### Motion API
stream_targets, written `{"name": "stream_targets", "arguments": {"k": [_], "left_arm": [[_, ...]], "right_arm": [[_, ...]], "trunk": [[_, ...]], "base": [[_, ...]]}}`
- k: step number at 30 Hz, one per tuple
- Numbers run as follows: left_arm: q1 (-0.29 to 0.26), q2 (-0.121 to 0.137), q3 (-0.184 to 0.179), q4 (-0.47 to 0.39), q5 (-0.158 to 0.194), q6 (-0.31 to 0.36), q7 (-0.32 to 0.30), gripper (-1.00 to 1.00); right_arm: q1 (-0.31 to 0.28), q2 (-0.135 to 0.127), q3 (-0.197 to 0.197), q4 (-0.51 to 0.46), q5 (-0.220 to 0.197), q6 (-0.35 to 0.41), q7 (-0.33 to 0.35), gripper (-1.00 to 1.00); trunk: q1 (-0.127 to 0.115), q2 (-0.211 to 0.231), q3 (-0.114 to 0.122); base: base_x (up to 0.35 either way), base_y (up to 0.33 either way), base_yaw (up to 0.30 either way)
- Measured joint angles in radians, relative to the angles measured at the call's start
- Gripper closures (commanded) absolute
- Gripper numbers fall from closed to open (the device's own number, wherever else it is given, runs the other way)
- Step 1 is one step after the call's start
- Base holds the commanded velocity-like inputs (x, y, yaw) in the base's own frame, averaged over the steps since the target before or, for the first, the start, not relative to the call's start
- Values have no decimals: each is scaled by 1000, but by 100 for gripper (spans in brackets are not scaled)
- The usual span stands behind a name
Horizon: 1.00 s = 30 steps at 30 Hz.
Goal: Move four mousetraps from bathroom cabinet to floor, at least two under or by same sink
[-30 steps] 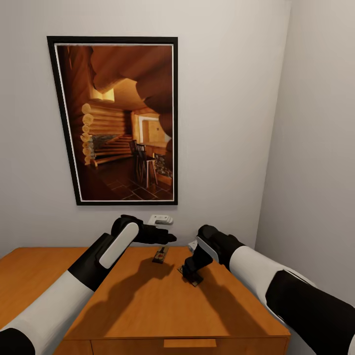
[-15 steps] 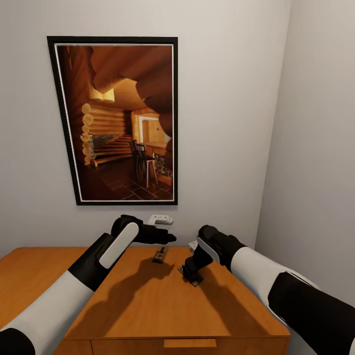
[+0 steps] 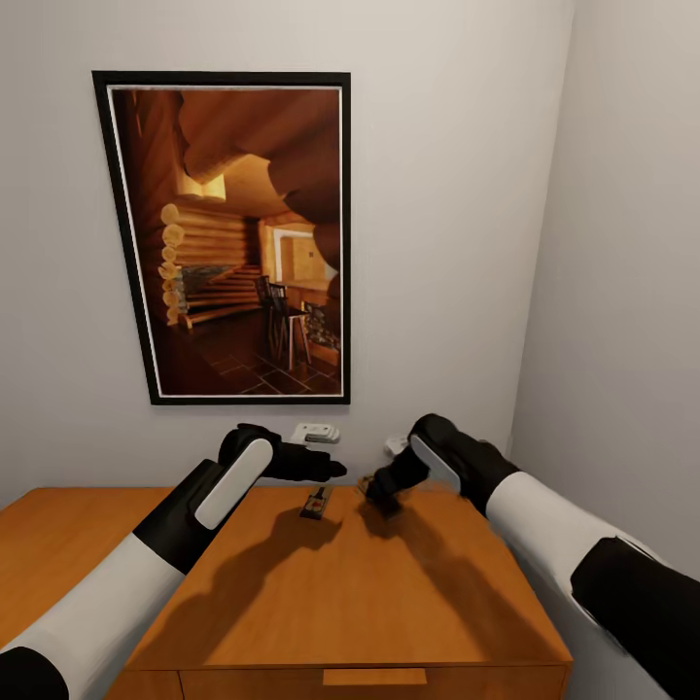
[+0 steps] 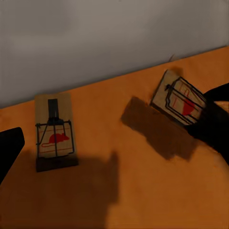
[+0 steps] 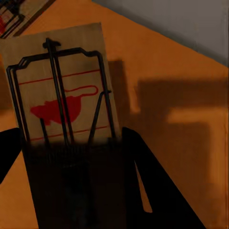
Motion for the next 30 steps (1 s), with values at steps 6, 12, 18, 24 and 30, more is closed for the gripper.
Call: {"name": "stream_targets", "arguments": {"k": [6,12,18,24,30], "left_arm": [[0,0,-1,0,0,-1,0,-100],[0,-1,-2,2,0,-1,0,-100],[0,-1,-2,4,0,-1,0,-100],[0,0,-3,6,1,-1,1,-100],[0,1,-3,7,1,-1,1,-100]], "right_arm": [[-1,-26,-79,-44,0,0,-20,100],[-1,-33,-95,-52,0,0,-42,100],[-1,-38,-99,-53,1,0,-60,100],[0,-52,-100,-53,1,0,-72,100],[0,-58,-101,-54,0,0,-75,100]], "trunk": [[0,0,0],[0,0,0],[0,0,0],[0,0,0],[0,0,0]], "base": [[0,0,0],[0,0,0],[0,0,0],[0,0,0],[0,0,0]]}}
